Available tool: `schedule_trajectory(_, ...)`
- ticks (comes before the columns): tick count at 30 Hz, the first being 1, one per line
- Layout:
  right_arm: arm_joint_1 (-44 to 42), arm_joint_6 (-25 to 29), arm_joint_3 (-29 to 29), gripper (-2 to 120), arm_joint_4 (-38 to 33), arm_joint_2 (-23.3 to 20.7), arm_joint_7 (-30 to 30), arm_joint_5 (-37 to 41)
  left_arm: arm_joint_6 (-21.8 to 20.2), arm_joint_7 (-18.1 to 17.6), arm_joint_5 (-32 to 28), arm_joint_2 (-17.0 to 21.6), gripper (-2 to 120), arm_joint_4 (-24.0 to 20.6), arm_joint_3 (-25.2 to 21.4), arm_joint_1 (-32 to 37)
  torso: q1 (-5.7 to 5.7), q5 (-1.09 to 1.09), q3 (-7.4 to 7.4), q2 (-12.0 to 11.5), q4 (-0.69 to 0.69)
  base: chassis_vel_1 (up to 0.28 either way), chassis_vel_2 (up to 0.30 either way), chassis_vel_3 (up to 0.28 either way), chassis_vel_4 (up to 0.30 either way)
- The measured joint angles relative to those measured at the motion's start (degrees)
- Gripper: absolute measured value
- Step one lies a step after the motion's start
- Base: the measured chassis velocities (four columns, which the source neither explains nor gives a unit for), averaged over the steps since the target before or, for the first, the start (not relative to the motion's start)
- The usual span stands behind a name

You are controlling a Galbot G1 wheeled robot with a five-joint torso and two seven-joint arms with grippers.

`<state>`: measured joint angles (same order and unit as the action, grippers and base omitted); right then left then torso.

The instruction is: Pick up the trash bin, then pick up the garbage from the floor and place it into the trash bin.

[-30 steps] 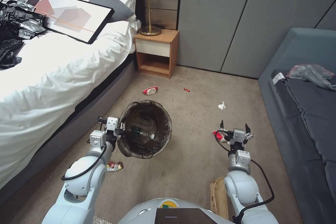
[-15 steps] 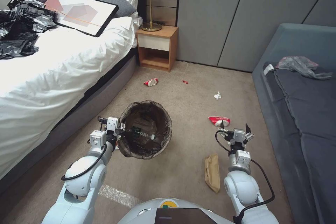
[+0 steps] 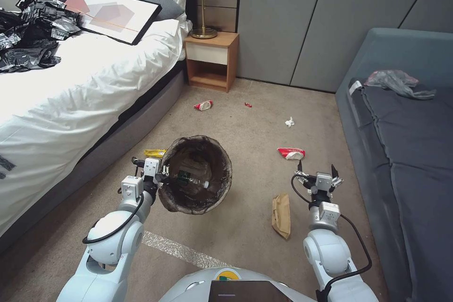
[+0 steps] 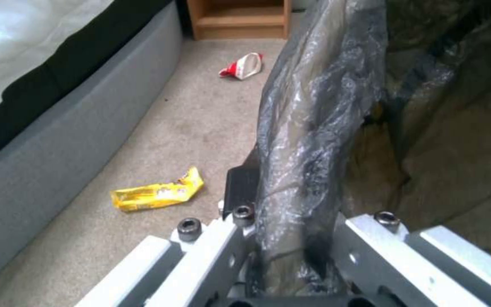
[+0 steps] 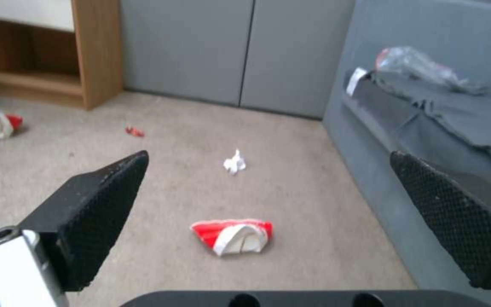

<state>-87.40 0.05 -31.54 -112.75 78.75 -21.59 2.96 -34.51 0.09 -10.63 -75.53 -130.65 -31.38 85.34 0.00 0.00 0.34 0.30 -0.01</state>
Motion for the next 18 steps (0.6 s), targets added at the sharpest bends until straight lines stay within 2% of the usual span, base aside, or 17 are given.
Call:
schedule_trajectory(2,0.31,-4.00,0.90,100,-1.06,-1.12,-0.47,2.05,0.01,0.00,0.01,0.04,2,0.06,-0.05,-0.02,0.00,0.00,0.00,0.00,0.00,0.000,0.000,0.000,0.000)
schedule_trajectory(3,0.31,-4.00,0.90,100,-1.06,-1.12,-0.47,2.05,0.01,0.00,0.01,0.04,2,0.06,-0.05,-0.02,0.00,0.00,0.00,0.00,0.00,0.000,0.000,0.000,0.000)
schedule_trajectory(6,4.32,-21.23,5.04,100,-4.20,-7.79,-5.44,18.43,-0.17,0.02,-0.03,0.13,2,0.00,-0.19,-0.07,0.00,0.00,-0.01,0.00,-0.01,0.000,0.000,0.000,0.000)
schedule_trajectory(7,4.32,-21.23,5.04,100,-4.20,-7.79,-5.44,18.43,-0.17,0.02,-0.03,0.13,2,0.00,-0.19,-0.07,0.00,0.00,-0.01,0.00,-0.01,0.000,0.000,0.000,0.000)
schedule_trajectory(8,5.46,-23.75,6.03,100,-4.02,-9.71,-6.25,21.74,-0.33,-0.01,-0.03,0.08,2,-0.09,-0.20,-0.05,-0.01,0.01,-0.01,0.00,0.00,0.000,0.000,0.000,0.000)
schedule_trajectory(9,8.33,-28.56,8.16,100,-2.83,-14.19,-7.65,28.09,-0.72,-0.17,-0.03,-0.02,2,-0.30,-0.22,0.06,0.00,0.02,-0.01,0.00,0.00,0.000,0.000,0.000,0.000)
schedule_trajectory(10,15.94,-37.88,12.94,100,1.26,-20.93,-11.54,44.13,-1.93,-0.78,-0.01,-0.20,2,-1.02,-0.29,0.30,0.00,0.03,-0.01,0.00,0.02,0.000,0.000,0.000,0.000)
schedule_trajectory(11,15.94,-37.88,12.94,100,1.26,-20.93,-11.54,44.13,-1.93,-0.78,-0.01,-0.20,2,-1.02,-0.29,0.30,0.00,0.03,-0.01,0.00,0.02,0.000,0.000,0.000,0.000)
schedule_trajectory(12,17.97,-40.48,13.91,100,2.45,-22.41,-11.91,47.69,-2.45,-0.89,-0.01,-0.07,2,-1.05,-0.19,-0.11,0.00,0.03,-0.01,0.00,0.06,0.000,0.000,0.000,0.000)
schedule_trajectory(13,19.04,-42.13,14.53,100,3.29,-23.29,-11.91,49.88,-2.78,-0.92,-0.01,0.06,2,-1.05,-0.05,-0.43,0.00,-0.02,-0.01,0.00,-0.01,0.000,0.000,0.000,0.000)
schedule_trajectory(18,21.01,-43.08,16.06,100,5.87,-23.75,-11.69,53.56,-2.87,-0.97,-0.03,-0.06,2,-1.04,-0.08,-0.36,0.00,0.01,-0.01,0.00,0.00,0.000,0.000,0.000,0.000)
